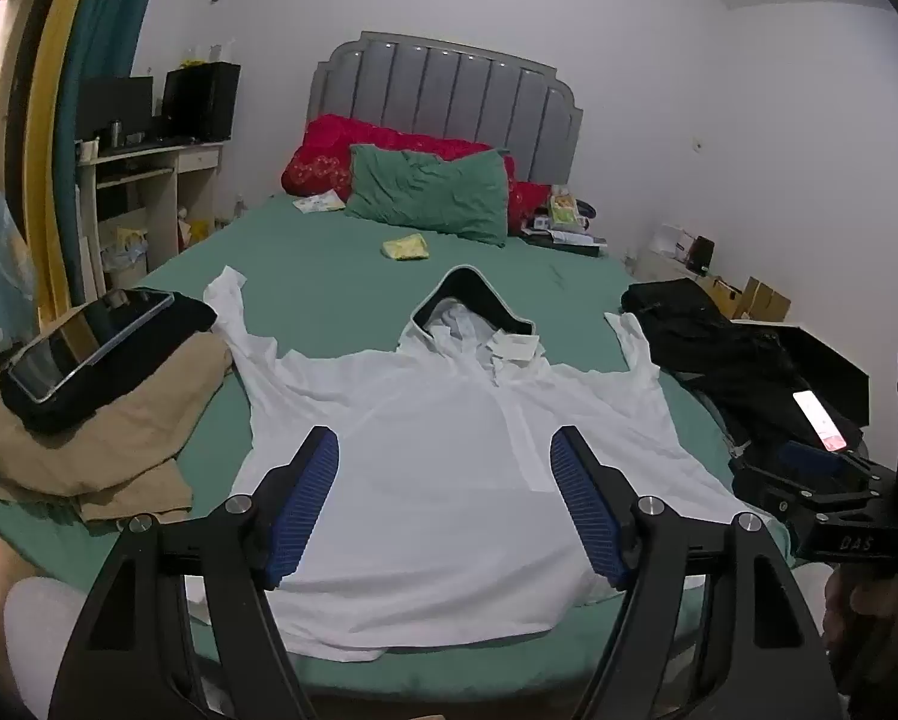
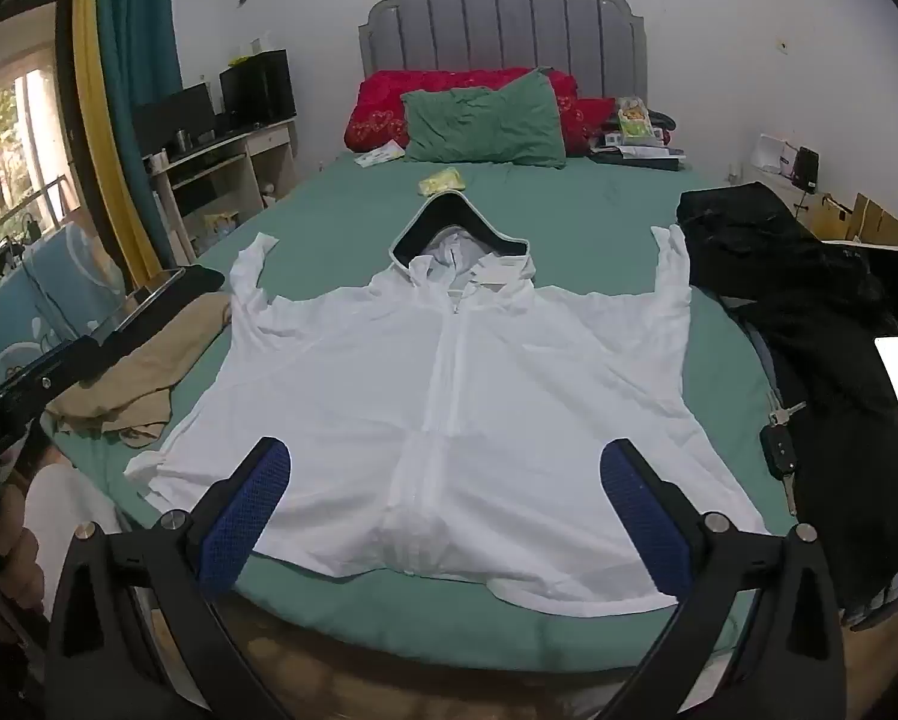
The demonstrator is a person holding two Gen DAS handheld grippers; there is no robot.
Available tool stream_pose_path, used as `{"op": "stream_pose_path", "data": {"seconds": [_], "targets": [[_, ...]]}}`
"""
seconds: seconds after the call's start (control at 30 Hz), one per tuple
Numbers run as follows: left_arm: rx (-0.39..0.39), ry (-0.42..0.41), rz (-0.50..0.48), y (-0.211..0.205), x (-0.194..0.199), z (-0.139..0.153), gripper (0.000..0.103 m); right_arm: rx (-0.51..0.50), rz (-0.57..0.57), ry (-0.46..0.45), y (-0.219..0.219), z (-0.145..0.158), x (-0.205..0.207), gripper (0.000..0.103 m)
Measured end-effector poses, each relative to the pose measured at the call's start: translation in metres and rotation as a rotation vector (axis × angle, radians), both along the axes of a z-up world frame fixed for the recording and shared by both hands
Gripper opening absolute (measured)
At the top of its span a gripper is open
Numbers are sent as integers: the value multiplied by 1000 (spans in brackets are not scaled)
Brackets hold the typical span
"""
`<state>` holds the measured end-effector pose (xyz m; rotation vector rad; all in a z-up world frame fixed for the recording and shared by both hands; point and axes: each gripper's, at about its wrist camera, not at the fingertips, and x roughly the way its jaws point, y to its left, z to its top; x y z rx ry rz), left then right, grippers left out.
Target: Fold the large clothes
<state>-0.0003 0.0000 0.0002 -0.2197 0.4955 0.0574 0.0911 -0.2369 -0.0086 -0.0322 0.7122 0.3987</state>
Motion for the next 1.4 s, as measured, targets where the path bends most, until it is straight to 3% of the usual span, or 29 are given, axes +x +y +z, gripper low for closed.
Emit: {"op": "stream_pose_path", "data": {"seconds": [0.43,1.4], "targets": [[56,-4,-11,-8,0,6,76,0,-7,4,0,2,0,102],[73,19,-18,-18,2,3,76,20,-14,13,-12,-3,5,102]]}}
